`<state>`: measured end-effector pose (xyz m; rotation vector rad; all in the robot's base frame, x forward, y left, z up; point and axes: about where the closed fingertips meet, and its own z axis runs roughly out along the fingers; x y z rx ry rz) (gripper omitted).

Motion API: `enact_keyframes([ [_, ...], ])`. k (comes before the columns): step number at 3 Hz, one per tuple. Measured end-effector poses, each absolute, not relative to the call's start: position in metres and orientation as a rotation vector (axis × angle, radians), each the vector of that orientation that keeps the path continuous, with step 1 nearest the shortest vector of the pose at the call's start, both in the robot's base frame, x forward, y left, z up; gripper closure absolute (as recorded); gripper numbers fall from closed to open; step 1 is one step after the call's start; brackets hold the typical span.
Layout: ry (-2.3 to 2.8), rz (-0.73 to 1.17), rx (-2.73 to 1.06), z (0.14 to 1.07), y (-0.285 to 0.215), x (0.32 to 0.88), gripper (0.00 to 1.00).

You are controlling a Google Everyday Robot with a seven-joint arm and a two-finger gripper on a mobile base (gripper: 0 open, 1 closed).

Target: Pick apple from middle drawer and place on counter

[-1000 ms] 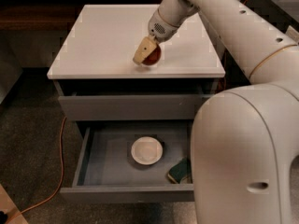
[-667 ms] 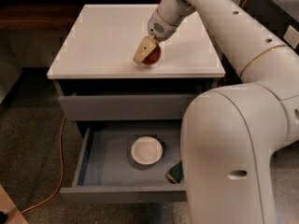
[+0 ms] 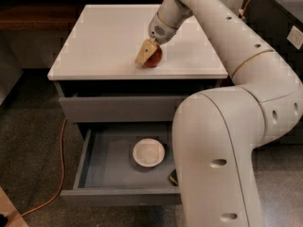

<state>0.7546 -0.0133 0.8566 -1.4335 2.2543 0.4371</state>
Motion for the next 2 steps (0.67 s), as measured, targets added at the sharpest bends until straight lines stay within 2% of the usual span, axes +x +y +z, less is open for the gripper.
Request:
enact_keyframes([
  [1,2.254,0.44,-1.435,0.8542,-0.0113,0.7558,0.0],
  [2,2.254,0.44,-1.435,0.8541,-0.0112,0.7558,0.0],
])
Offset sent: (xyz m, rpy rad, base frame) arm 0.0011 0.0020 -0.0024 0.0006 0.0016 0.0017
